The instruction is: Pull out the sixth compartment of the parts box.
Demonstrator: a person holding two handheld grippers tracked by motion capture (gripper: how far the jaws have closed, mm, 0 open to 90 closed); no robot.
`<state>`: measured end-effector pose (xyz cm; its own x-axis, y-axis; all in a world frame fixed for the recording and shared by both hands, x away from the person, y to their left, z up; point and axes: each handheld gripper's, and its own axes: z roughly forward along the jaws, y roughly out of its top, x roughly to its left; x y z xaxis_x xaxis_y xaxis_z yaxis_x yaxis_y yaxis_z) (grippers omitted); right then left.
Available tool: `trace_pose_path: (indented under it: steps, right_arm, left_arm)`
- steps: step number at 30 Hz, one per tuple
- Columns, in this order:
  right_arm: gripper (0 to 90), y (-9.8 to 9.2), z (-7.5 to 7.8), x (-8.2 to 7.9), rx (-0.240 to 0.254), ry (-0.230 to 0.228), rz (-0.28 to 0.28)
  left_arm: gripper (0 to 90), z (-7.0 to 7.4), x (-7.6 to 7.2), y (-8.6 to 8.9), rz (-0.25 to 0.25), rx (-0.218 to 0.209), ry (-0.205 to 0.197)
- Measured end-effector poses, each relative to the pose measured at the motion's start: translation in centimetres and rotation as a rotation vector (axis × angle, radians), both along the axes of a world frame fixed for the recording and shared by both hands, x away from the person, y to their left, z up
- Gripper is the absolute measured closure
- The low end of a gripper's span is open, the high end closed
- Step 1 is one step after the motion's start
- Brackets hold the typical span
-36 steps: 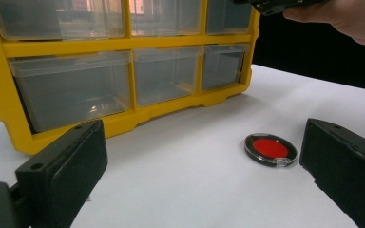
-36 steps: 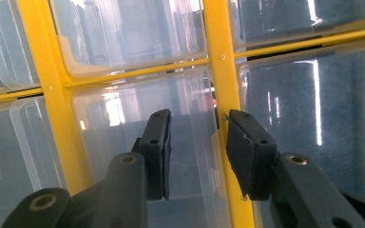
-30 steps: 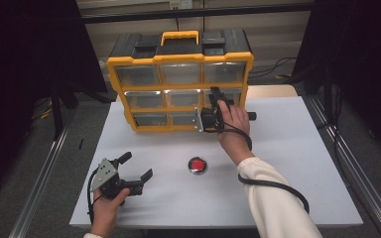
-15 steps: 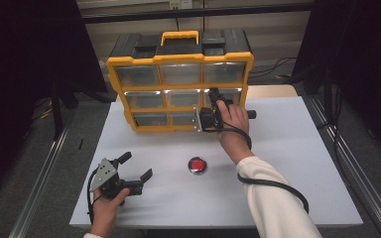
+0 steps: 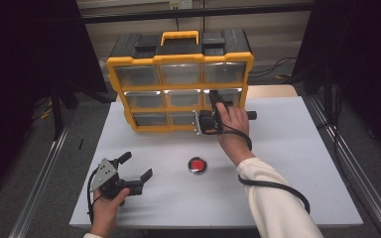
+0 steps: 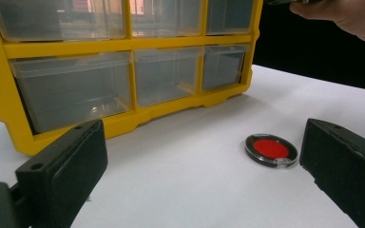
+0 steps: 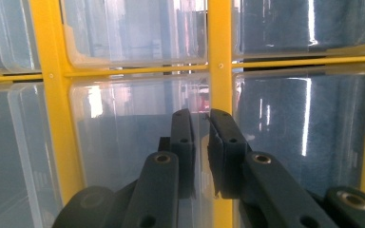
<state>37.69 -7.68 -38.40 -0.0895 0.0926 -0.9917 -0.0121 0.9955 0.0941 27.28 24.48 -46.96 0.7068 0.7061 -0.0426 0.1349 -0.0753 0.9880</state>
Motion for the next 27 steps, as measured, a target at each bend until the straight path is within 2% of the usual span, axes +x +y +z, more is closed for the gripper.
trace_pose_path:
  steps: [3, 5, 8, 9, 15, 18, 22, 24, 25, 27]
  right_arm:
    - [81.8, 0.0, 0.1, -0.1, -0.014, 0.003, 0.006]
    - [81.9, 0.0, 0.1, -0.2, -0.015, 0.005, 0.005]
    - [82.0, 0.0, 0.0, -0.5, -0.005, -0.001, 0.004]
    - [82.0, 0.0, 0.1, -0.6, -0.011, 0.004, 0.004]
    - [82.0, 0.0, 0.1, -0.9, -0.005, 0.005, 0.009]
    - [82.0, 0.0, 0.1, -1.1, -0.011, 0.006, 0.009]
    - [82.0, 0.0, 0.2, -1.4, -0.022, 0.007, 0.012]
    - [82.0, 0.0, 0.2, -1.5, -0.007, 0.008, 0.009]
    - [82.0, 0.0, 0.2, -1.6, -0.008, 0.005, 0.015]
    - [82.0, 0.0, 0.2, -1.7, -0.016, 0.004, 0.018]
  left_arm:
    - [2.1, 0.0, -0.1, 0.0, 0.004, -0.011, 0.002]
    - [2.1, 0.1, 0.0, 0.2, -0.003, 0.019, -0.004]
    - [2.1, 0.1, 0.0, 0.3, -0.006, 0.027, -0.005]
    - [2.1, 0.0, -0.1, 0.0, 0.005, -0.005, -0.002]
    - [2.1, 0.1, -0.1, 0.1, 0.008, -0.008, -0.002]
    - [2.1, 0.1, -0.1, 0.2, 0.008, 0.009, -0.010]
    - [2.1, 0.1, -0.1, 0.1, 0.009, -0.005, -0.006]
    - [2.1, 0.1, -0.1, 0.2, 0.010, 0.005, -0.006]
    - [2.1, 0.1, -0.2, 0.0, 0.014, -0.033, 0.001]
    - [2.1, 0.1, -0.2, 0.0, 0.016, -0.033, 0.000]
